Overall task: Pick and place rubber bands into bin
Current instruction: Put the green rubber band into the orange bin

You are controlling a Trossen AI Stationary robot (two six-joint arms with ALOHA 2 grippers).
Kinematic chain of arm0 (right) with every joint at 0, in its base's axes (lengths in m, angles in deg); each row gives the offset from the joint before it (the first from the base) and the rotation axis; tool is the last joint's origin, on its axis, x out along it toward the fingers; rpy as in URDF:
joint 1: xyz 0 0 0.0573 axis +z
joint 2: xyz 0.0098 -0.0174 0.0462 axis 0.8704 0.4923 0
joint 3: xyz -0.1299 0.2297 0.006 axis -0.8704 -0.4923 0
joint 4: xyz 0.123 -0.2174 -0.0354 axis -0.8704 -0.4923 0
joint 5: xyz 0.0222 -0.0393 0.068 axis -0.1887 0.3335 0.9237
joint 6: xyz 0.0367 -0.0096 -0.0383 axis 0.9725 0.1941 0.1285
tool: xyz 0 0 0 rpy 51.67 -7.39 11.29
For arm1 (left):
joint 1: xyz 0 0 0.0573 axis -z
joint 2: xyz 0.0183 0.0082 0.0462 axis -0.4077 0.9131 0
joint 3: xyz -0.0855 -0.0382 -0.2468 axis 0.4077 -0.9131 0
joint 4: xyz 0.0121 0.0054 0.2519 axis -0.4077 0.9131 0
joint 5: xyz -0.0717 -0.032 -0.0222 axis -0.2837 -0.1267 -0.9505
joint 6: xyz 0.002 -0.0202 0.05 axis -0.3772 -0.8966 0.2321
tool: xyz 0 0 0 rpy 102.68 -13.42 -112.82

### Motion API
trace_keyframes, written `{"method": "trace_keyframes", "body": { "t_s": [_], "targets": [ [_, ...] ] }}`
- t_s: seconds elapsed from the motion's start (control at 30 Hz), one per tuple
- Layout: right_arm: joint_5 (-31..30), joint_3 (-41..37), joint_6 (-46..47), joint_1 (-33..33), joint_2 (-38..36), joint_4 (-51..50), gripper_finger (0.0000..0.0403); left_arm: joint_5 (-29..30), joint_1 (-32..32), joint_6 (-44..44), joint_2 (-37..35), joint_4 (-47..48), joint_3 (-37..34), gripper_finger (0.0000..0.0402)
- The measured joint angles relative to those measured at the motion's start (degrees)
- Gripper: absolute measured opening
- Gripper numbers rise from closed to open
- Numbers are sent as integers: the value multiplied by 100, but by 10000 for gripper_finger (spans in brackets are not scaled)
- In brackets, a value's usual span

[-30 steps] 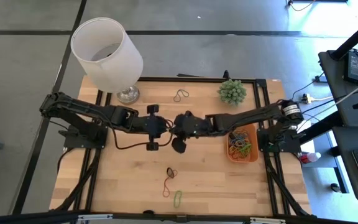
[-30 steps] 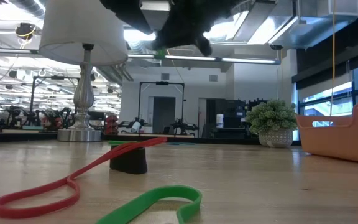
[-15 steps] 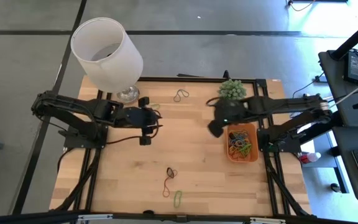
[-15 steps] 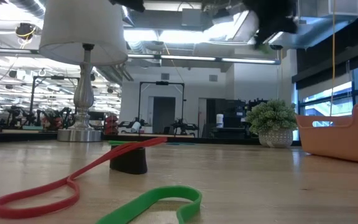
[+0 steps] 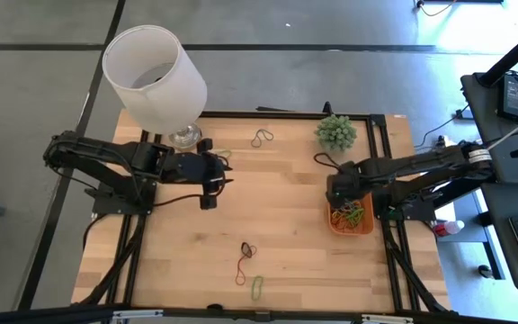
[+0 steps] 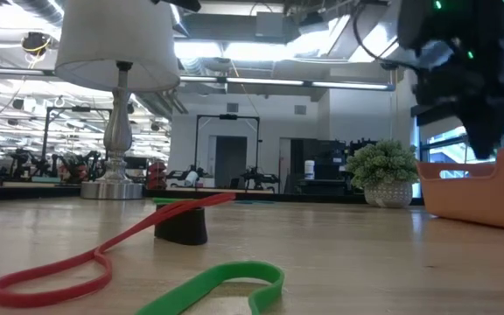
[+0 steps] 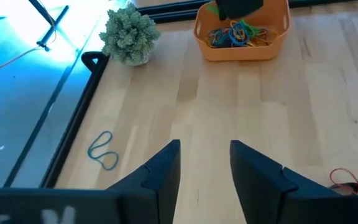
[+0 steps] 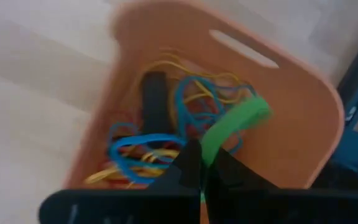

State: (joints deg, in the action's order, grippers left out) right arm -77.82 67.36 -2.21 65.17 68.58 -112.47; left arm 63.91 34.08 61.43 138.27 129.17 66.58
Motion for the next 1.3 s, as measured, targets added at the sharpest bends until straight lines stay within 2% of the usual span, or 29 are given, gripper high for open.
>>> {"method": "trace_keyframes", "body": {
  "t_s": [0.13, 0.23, 0.57, 0.83, 1.0, 1.23, 1.3],
  "targets": [
    [-52, -477, 235, 0, -57, 104, 2, 0, 0, -187, -2, -4, 0, 132],
    [-198, -709, 335, 0, -57, 125, 20, 2, 0, -326, -2, -2, 0, 132],
    [-308, -777, 278, -4, -129, 148, 137, 13, 0, -850, -2, -3, 0, 133],
    [-313, -771, 28, -4, -652, 29, 217, 104, 0, -937, 29, -3, 0, 127],
    [-20, -771, -602, -4, -924, 73, 228, 342, 0, -1285, 138, -10, 0, 123],
    [-44, -773, -1103, -2, -1424, 519, 209, 886, -99, -1894, 448, 13, 0, 118],
    [-53, -773, -1214, -2, -1575, 785, 205, 775, -324, -2155, 582, 143, 0, 112]
  ]
}}
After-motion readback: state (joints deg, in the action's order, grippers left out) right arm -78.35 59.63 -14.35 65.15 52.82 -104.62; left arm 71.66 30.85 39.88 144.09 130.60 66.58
